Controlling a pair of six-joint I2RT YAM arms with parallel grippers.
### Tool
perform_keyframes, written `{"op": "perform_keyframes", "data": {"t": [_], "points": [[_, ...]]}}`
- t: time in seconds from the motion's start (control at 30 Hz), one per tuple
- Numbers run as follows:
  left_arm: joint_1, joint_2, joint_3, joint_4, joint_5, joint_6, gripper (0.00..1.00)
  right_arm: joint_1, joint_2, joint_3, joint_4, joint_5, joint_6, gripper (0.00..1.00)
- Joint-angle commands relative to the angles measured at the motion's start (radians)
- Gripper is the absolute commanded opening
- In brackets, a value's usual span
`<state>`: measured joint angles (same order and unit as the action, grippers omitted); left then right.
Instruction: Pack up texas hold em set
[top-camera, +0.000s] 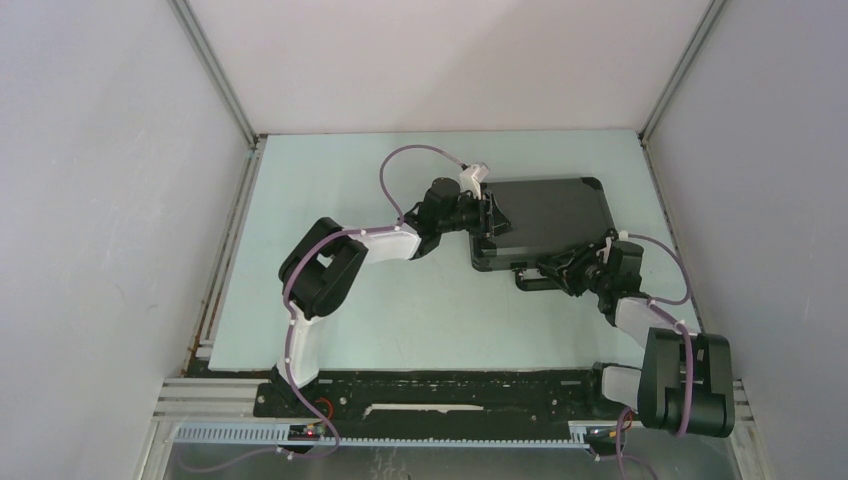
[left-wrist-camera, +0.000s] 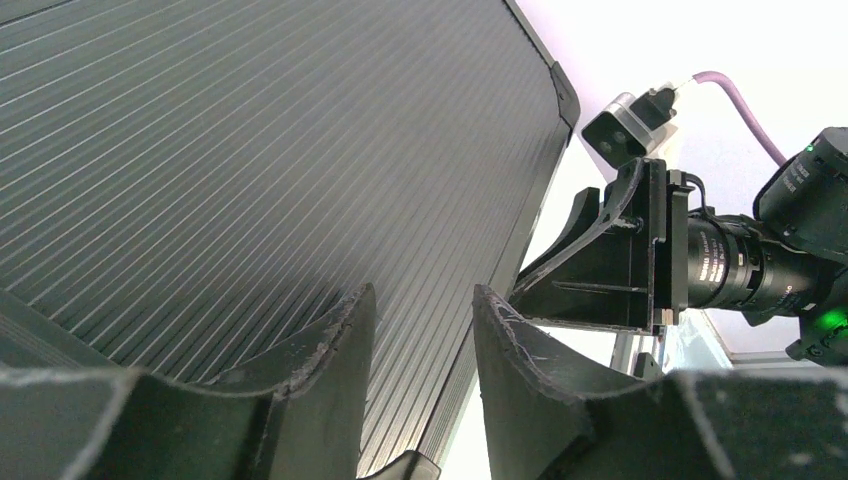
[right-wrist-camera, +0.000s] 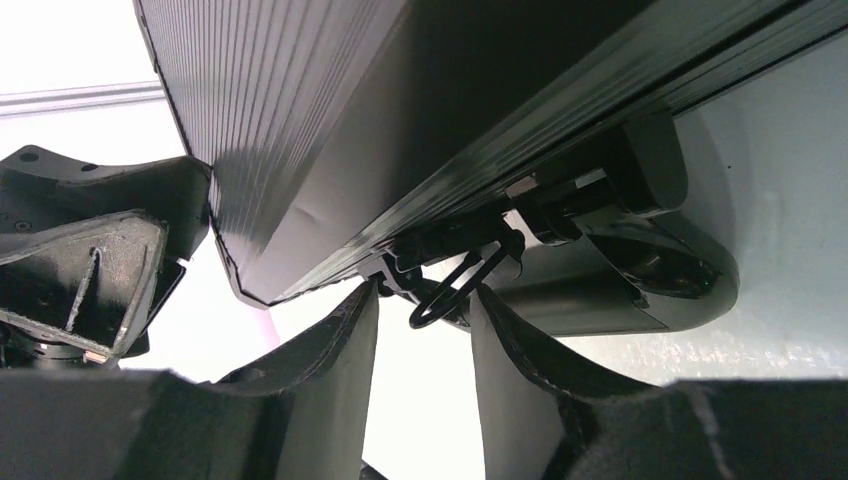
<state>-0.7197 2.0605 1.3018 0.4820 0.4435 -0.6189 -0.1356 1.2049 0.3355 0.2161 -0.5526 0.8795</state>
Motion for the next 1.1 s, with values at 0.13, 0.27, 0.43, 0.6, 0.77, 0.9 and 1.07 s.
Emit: {"op": "perform_keyframes", "data": {"t": [0.13, 0.27, 0.43, 0.6, 0.77, 0.9, 1.07], "points": [[0.005, 0.002, -0.042, -0.113, -0.029, 0.035, 0.47, -0.002, -0.041, 0.057, 0.033, 0.002, -0.008, 0.49], [0.006, 0.002, -0.042, -0.112, -0.028, 0.034, 0.46, -0.002, -0.038, 0.076, 0.029, 0.001, -0.006, 0.49], [0.005, 0.002, -0.043, -0.113, -0.028, 0.036, 0.46, 0.011, -0.025, 0.093, 0.047, 0.013, 0.005, 0.49], [0.005, 0.003, -0.042, -0.111, -0.027, 0.036, 0.46, 0.031, -0.042, 0.114, 0.033, 0.019, 0.013, 0.49], [0.005, 0.003, -0.041, -0.111, -0.025, 0.035, 0.46, 0.044, -0.132, 0.141, -0.040, 0.060, -0.010, 0.49], [0.006, 0.005, -0.041, -0.110, -0.023, 0.032, 0.46, 0.048, -0.110, 0.170, -0.076, 0.077, -0.042, 0.49], [0.005, 0.003, -0.042, -0.110, -0.023, 0.033, 0.46, 0.053, -0.084, 0.184, -0.094, 0.051, -0.055, 0.49]]}}
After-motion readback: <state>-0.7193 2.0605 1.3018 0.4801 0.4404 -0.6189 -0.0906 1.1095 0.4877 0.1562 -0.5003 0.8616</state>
